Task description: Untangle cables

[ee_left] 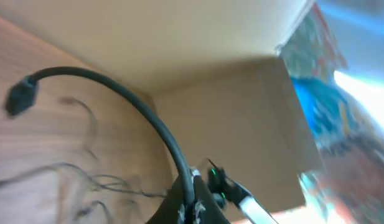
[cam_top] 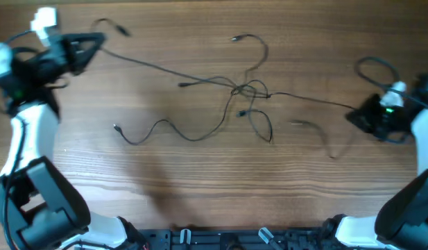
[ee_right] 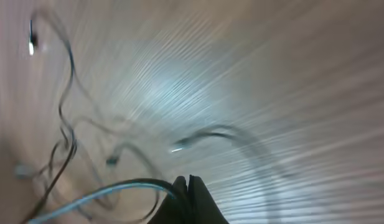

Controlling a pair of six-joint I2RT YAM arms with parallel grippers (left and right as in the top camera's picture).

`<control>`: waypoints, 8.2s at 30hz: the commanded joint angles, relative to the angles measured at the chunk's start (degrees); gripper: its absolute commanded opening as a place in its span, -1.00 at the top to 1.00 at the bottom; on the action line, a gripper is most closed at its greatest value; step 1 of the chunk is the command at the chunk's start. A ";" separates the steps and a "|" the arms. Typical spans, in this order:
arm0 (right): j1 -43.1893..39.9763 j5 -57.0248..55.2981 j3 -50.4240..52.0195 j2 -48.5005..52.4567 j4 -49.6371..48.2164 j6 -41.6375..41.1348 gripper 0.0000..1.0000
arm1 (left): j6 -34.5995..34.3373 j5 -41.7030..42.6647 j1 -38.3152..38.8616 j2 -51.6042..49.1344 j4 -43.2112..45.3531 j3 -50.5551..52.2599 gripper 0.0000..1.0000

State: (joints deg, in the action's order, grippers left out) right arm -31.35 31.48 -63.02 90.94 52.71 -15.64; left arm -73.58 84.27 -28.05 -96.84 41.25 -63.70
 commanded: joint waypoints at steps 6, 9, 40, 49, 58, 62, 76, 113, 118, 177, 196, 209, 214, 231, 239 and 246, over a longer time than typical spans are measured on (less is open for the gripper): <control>-9.77 -1.09 0.02 -1.31 -2.71 -1.09 0.91 | 15.32 -13.29 -21.31 0.09 -18.75 -0.37 0.92; -8.70 -0.68 0.04 -1.31 -3.52 -4.28 0.92 | 24.37 -33.42 -24.68 0.09 -42.56 -0.37 0.92; 47.36 4.42 0.04 -1.27 -13.66 2.01 -0.76 | 22.34 -3.96 19.93 1.14 -14.27 -0.39 0.92; 61.61 -19.47 0.04 2.62 -17.79 1.97 -0.40 | 6.21 -4.59 17.27 1.20 4.39 -0.37 0.92; 63.71 -19.63 0.04 8.83 -17.27 1.88 -0.50 | 6.21 -4.59 17.29 1.20 4.11 -0.37 0.92; 63.71 -19.63 0.04 8.83 -15.96 -0.13 -0.50 | 6.23 -4.59 17.33 1.20 4.11 -0.37 0.92; 63.54 -19.67 -2.54 4.20 -20.22 -2.51 -0.64 | 6.25 -4.83 18.67 1.20 1.09 -0.37 0.92; 41.72 -20.26 -6.51 -8.66 -11.63 4.98 0.91 | 17.88 -5.27 18.10 1.20 -16.46 -0.37 0.92; 37.29 0.83 -4.96 -10.08 -9.55 16.00 -0.21 | 17.90 -5.75 15.15 1.20 -16.48 -0.37 0.92; 8.04 -33.14 0.42 -15.96 4.70 -17.14 -0.63 | 12.76 -14.36 -20.33 1.27 -16.61 -0.37 0.92; 8.31 -15.91 -1.11 -15.76 0.35 -4.04 -0.99 | 19.37 -51.84 31.28 1.27 -71.17 -0.37 0.92; 8.31 -15.91 0.63 -11.39 -0.22 -3.96 -0.99 | 10.97 -71.93 42.86 1.27 -87.97 -0.37 0.63; 8.31 -15.91 0.66 -8.24 -0.04 -3.89 -0.99 | 11.65 -71.95 43.32 1.27 -89.33 -0.37 -0.35; 8.41 -15.89 0.68 -6.36 0.02 -4.02 -0.99 | 9.66 -82.55 43.39 1.16 -76.52 14.27 0.07; 8.41 -15.89 0.68 -6.36 0.68 -4.04 -0.99 | 12.22 -82.44 43.32 1.77 -70.20 15.30 0.92; 8.41 -15.91 0.68 -6.36 0.94 -4.02 -0.99 | 17.81 -81.11 43.32 14.86 -85.96 1.68 0.92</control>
State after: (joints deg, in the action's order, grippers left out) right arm -23.18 15.00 -62.70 83.70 53.60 -19.40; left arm -59.18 3.07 15.05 -89.65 -41.19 -55.22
